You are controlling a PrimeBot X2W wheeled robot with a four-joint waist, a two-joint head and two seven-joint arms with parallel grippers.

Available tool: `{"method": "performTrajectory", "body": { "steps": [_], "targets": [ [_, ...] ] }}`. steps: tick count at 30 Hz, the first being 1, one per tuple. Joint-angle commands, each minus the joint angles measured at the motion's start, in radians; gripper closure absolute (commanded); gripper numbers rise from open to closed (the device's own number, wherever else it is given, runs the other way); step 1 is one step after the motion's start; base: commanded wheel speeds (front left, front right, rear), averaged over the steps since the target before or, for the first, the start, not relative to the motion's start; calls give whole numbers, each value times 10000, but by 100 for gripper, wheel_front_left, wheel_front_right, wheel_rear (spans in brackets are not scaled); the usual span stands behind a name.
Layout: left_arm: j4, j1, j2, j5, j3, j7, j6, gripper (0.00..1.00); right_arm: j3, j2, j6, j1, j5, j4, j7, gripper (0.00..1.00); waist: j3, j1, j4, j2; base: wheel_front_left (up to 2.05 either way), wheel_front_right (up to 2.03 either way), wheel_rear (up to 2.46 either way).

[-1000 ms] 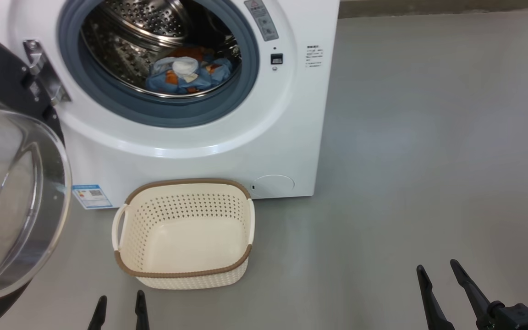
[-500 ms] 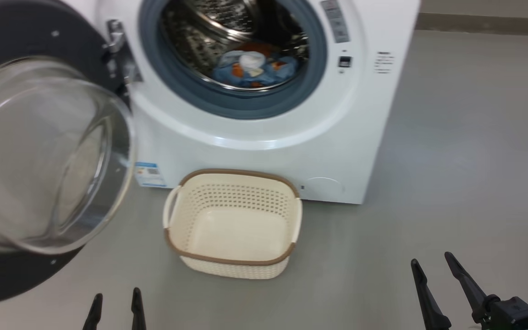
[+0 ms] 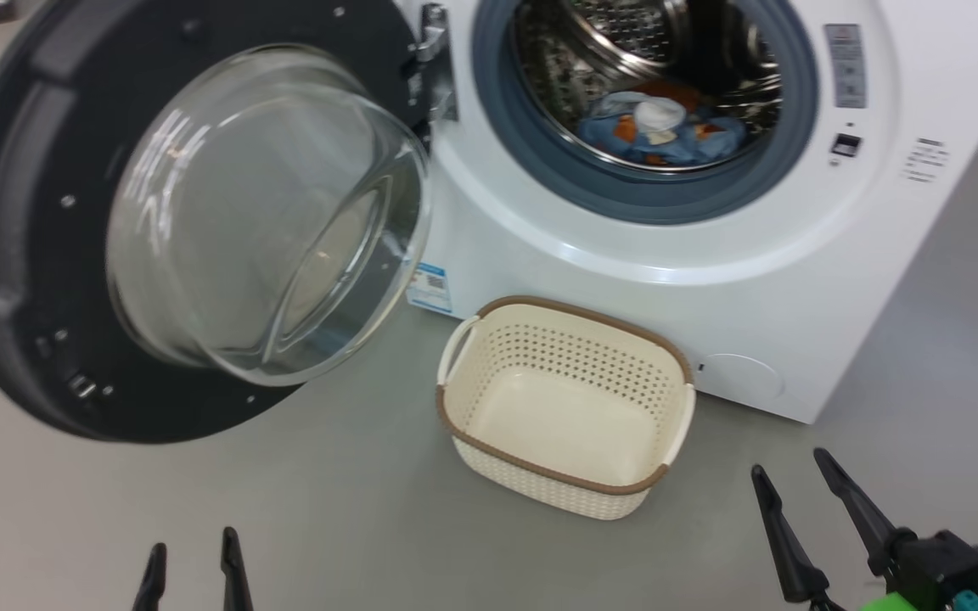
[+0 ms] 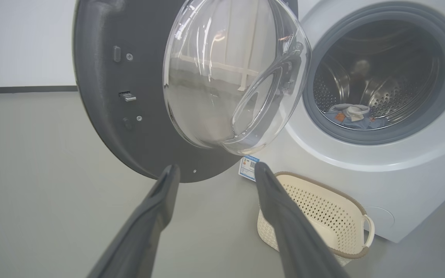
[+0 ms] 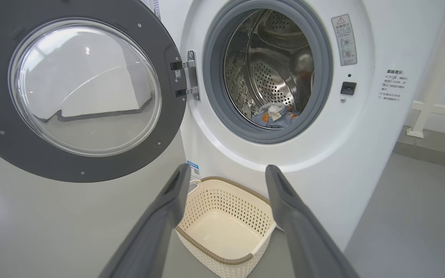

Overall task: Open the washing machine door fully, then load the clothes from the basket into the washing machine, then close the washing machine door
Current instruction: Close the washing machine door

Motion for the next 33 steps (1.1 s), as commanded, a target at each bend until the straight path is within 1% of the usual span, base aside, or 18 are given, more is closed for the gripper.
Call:
{"method": "performTrajectory", "body": {
  "steps": [1,8,12,14,15,16,17,19,21,23,25,26,27,29,31,33],
  "targets": [
    [-373,-139,51,-109,381,-63,149,0,387,-243,16,-566,-74,-211,-48,0,215,0,692,0,0,0,0],
    [-823,65,51,-409,513,-63,597,0,919,-542,16,-1121,93,72,-48,0,444,0,835,0,0,0,0],
    [-987,170,51,-592,528,-63,766,0,1105,-655,16,-1272,156,168,-48,0,505,0,878,0,0,0,0],
    [-1051,209,51,-864,557,-63,861,0,1163,-704,16,-1301,177,195,-48,0,522,0,891,0,0,0,0],
    [-1072,227,51,-1096,604,-63,920,46,1182,-723,16,-1309,185,204,-48,0,526,0,895,0,0,0,0],
    [-1113,227,51,-1380,714,-63,980,75,1193,-737,16,-1311,193,210,-48,0,527,0,899,0,0,0,0],
    [-1161,221,51,-1716,878,-63,1021,100,1196,-745,16,-1308,199,215,-48,0,524,0,901,0,0,0,0],
    [-1213,190,51,-2536,1407,-63,998,100,1173,-732,16,-1291,210,221,-48,0,511,0,897,0,0,0,0],
    [-1055,132,51,-3210,2167,-63,788,100,1143,-684,16,-1248,210,223,-48,0,490,0,879,0,0,0,0],
    [-682,-23,51,-4002,3054,-63,369,100,1092,-590,16,-1172,224,225,-48,0,463,0,859,0,0,0,0],
    [-204,-256,51,-4381,4074,-63,-97,100,1058,-505,16,-1085,220,228,-48,0,420,0,829,0,0,0,0],
    [38,-431,51,-4599,4583,-63,-394,100,1036,-462,16,-1036,221,222,-48,0,397,0,815,0,0,0,0],
    [644,-802,51,-4857,5629,-63,-953,100,992,-396,16,-923,210,208,-48,0,356,0,786,0,0,0,0],
    [1334,-1266,51,-4964,6633,-63,-1501,100,956,-361,16,-817,197,196,-48,0,334,0,765,0,0,0,0],
    [2220,-1785,199,-5044,7515,-63,-1870,100,948,-340,16,-726,186,193,-48,0,299,0,734,0,0,0,0],
    [3237,-2310,668,-5315,8141,-63,-2117,100,914,-304,16,-654,177,203,-48,0,251,0,700,0,0,0,0]
  ]
}}
